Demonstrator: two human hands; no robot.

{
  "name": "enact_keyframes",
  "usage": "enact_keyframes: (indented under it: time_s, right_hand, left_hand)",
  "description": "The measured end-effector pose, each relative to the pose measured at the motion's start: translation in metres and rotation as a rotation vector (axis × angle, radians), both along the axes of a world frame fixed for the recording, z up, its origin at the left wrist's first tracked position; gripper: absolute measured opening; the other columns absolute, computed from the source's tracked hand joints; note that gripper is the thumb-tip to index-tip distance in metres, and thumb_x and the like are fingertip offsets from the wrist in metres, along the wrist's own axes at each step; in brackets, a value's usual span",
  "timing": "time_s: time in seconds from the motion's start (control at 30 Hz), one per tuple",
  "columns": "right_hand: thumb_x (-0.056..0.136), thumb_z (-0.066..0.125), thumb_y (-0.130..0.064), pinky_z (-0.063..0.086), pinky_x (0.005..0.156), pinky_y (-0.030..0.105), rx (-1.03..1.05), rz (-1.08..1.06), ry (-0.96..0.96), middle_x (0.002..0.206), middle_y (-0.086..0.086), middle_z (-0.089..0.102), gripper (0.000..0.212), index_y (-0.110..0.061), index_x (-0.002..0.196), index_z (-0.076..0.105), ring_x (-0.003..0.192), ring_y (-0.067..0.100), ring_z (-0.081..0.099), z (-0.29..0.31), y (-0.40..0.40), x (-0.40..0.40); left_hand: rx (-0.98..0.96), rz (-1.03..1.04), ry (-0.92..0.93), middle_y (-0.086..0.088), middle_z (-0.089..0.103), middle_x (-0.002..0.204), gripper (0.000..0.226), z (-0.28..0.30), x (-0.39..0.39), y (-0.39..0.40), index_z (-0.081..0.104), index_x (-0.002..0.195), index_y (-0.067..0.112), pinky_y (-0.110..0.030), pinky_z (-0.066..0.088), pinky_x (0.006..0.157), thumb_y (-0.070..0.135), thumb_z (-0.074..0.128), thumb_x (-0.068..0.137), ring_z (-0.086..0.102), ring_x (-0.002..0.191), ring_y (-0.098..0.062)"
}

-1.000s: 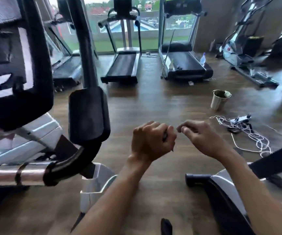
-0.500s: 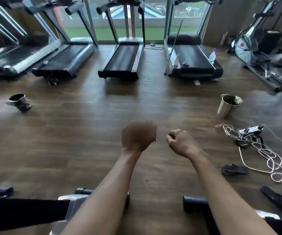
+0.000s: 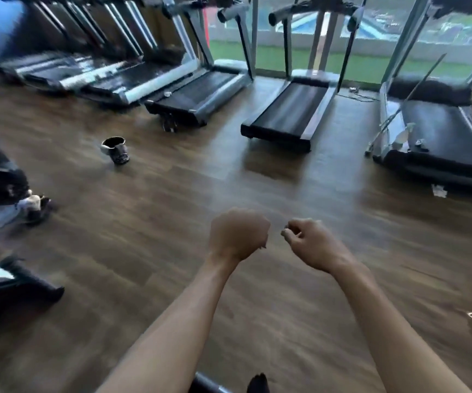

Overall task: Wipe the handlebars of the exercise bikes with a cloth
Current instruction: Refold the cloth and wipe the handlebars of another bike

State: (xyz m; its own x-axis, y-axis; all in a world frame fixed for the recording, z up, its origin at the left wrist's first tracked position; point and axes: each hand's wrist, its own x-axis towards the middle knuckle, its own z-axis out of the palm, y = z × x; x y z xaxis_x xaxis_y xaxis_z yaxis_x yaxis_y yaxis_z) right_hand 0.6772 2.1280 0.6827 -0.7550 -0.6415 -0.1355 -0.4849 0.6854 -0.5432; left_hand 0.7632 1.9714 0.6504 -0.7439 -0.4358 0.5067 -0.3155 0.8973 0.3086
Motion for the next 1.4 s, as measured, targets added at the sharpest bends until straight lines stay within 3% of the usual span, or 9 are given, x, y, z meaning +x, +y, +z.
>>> enact_keyframes:
  time_s: [0.27, 0.43, 0.6, 0.77, 0.87, 0.97, 1.03, 1.23, 1.4]
  right_hand:
    - [0.093, 0.046, -0.049, 0.057, 0.083, 0.044, -0.029, 0.28, 0.051, 0.098, -0.007, 0.07, 0.029, -0.031, 0.098, 0.068, 0.09, 0.019, 0.066, 0.017, -0.191, -0.107]
    - [0.099, 0.052, -0.038, 0.056, 0.081, 0.044, -0.069, 0.54, 0.043, 0.09, -0.009, 0.072, 0.021, -0.027, 0.095, 0.07, 0.089, 0.017, 0.065, 0.01, -0.343, -0.156]
    - [0.099, 0.058, -0.028, 0.04, 0.066, 0.024, -0.098, 0.866, 0.0, 0.087, -0.005, 0.072, 0.017, -0.021, 0.094, 0.072, 0.085, 0.014, 0.064, 0.022, -0.496, -0.156]
    - [0.098, 0.059, -0.025, 0.044, 0.076, 0.03, -0.14, 1.254, -0.095, 0.088, -0.01, 0.073, 0.016, -0.023, 0.093, 0.074, 0.085, 0.01, 0.066, 0.028, -0.636, -0.082]
    - [0.098, 0.061, -0.025, 0.051, 0.08, 0.034, -0.199, 1.451, -0.137, 0.087, -0.008, 0.074, 0.014, -0.024, 0.092, 0.073, 0.087, 0.013, 0.068, 0.026, -0.705, -0.019]
    - [0.098, 0.062, -0.022, 0.052, 0.08, 0.023, -0.29, 1.632, -0.266, 0.087, -0.014, 0.074, 0.013, -0.028, 0.094, 0.072, 0.085, 0.001, 0.068, 0.027, -0.765, 0.05]
    - [0.099, 0.061, -0.017, 0.051, 0.078, 0.015, -0.34, 1.724, -0.407, 0.091, -0.018, 0.075, 0.017, -0.03, 0.1, 0.072, 0.089, -0.003, 0.068, 0.034, -0.794, 0.094]
    - [0.1, 0.057, -0.014, 0.05, 0.09, 0.015, -0.31, 1.994, -0.93, 0.112, -0.016, 0.074, 0.028, -0.029, 0.123, 0.066, 0.109, 0.001, 0.067, 0.063, -0.835, 0.213]
    - [0.092, 0.06, -0.025, 0.054, 0.095, 0.035, -0.05, 2.252, -1.305, 0.112, 0.004, 0.076, 0.028, -0.018, 0.117, 0.071, 0.109, 0.018, 0.07, 0.087, -0.851, 0.315]
  left_hand:
    - [0.012, 0.212, 0.063, -0.001, 0.057, 0.053, 0.039, 0.013, -0.068, -0.167, 0.032, 0.055, 0.02, -0.028, 0.032, 0.049, 0.038, 0.043, 0.089, 0.058, 0.058, -0.026]
    - [-0.043, 0.446, 0.1, 0.001, 0.057, 0.054, 0.043, 0.007, -0.088, -0.291, 0.046, 0.053, 0.016, -0.025, 0.029, 0.051, 0.038, 0.044, 0.089, 0.058, 0.058, -0.023]
    - [-0.013, 0.782, 0.128, 0.001, 0.056, 0.054, 0.045, 0.01, -0.067, -0.39, 0.047, 0.053, 0.014, -0.026, 0.025, 0.05, 0.04, 0.043, 0.089, 0.057, 0.058, -0.022]
    - [-0.02, 1.132, 0.199, 0.0, 0.056, 0.055, 0.041, 0.028, 0.01, -0.463, 0.038, 0.055, 0.019, -0.03, 0.036, 0.049, 0.037, 0.049, 0.09, 0.057, 0.058, -0.021]
    - [-0.044, 1.338, 0.19, 0.001, 0.058, 0.057, 0.043, 0.039, 0.065, -0.501, 0.051, 0.055, 0.015, -0.033, 0.042, 0.052, 0.039, 0.048, 0.091, 0.057, 0.06, -0.019]
    - [-0.148, 1.472, 0.19, -0.001, 0.058, 0.055, 0.042, 0.046, 0.12, -0.534, 0.05, 0.055, 0.014, -0.032, 0.033, 0.051, 0.036, 0.053, 0.091, 0.056, 0.057, -0.021]
    - [-0.181, 1.587, 0.188, -0.003, 0.058, 0.057, 0.042, 0.055, 0.156, -0.553, 0.046, 0.056, 0.016, -0.033, 0.029, 0.051, 0.036, 0.049, 0.092, 0.057, 0.057, -0.025]
    - [-0.293, 1.839, 0.289, 0.001, 0.051, 0.057, 0.041, 0.105, 0.242, -0.572, 0.045, 0.058, 0.017, -0.031, 0.029, 0.048, 0.036, 0.048, 0.093, 0.046, 0.051, -0.022]
    - [-0.327, 2.003, 0.375, 0.003, 0.056, 0.074, 0.034, 0.143, 0.296, -0.568, 0.056, 0.072, 0.013, -0.036, 0.045, 0.058, 0.038, 0.049, 0.093, 0.052, 0.065, -0.017]
